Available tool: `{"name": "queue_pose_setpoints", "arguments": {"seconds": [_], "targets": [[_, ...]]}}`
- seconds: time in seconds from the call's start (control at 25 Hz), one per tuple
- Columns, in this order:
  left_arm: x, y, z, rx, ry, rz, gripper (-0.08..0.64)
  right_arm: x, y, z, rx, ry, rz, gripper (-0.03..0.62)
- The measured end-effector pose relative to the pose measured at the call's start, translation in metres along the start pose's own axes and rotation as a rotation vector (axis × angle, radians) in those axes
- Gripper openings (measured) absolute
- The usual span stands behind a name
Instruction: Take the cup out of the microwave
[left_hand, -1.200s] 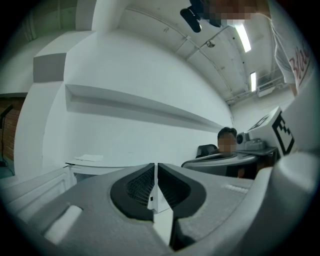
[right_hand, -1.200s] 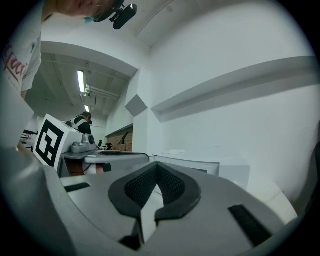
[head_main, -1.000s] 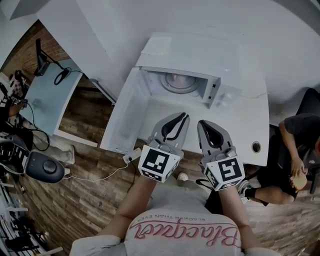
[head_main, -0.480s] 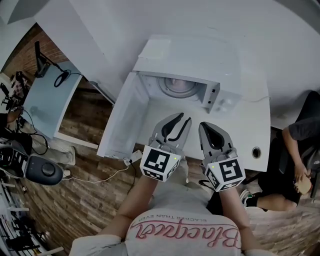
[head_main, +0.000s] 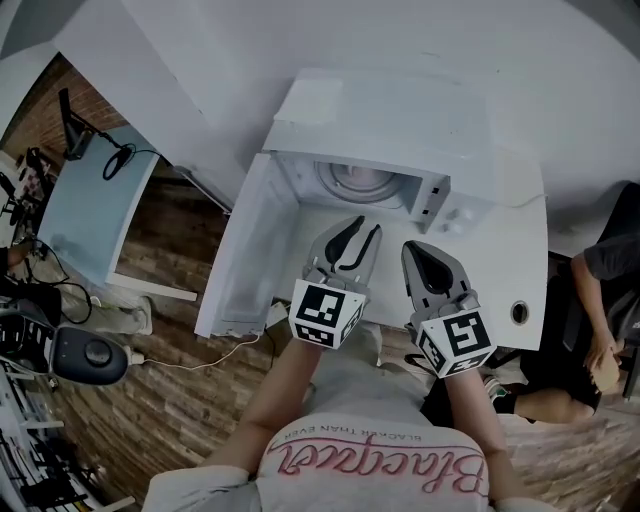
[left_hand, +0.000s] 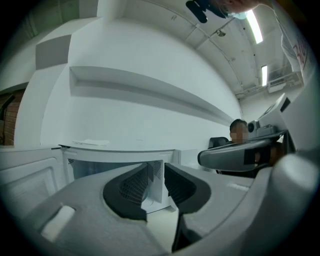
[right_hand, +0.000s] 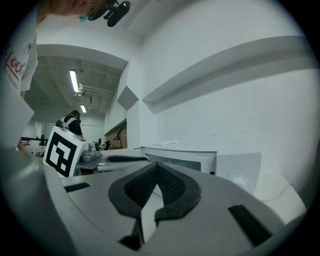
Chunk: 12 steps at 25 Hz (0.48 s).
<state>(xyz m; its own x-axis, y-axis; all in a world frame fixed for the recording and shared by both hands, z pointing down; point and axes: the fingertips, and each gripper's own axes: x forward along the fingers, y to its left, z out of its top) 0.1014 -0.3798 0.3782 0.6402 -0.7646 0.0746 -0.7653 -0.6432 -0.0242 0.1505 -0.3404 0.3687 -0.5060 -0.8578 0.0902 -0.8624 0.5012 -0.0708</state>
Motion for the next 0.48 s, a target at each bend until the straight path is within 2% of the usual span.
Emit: {"name": "queue_pose_setpoints", "arguments": {"seconds": [0.32, 0.48], "targets": [[0.032, 0.044, -0.028, -0.018, 0.032, 0.029, 0.091, 0.040, -0.010, -0.021, 0.006, 0.054, 0.012, 0.009], [0.048, 0.065, -0.046, -0.011, 0.074, 0.045, 0.091, 0.059, -0.016, -0.034, 0.015, 0.090, 0.021, 0.009]]}}
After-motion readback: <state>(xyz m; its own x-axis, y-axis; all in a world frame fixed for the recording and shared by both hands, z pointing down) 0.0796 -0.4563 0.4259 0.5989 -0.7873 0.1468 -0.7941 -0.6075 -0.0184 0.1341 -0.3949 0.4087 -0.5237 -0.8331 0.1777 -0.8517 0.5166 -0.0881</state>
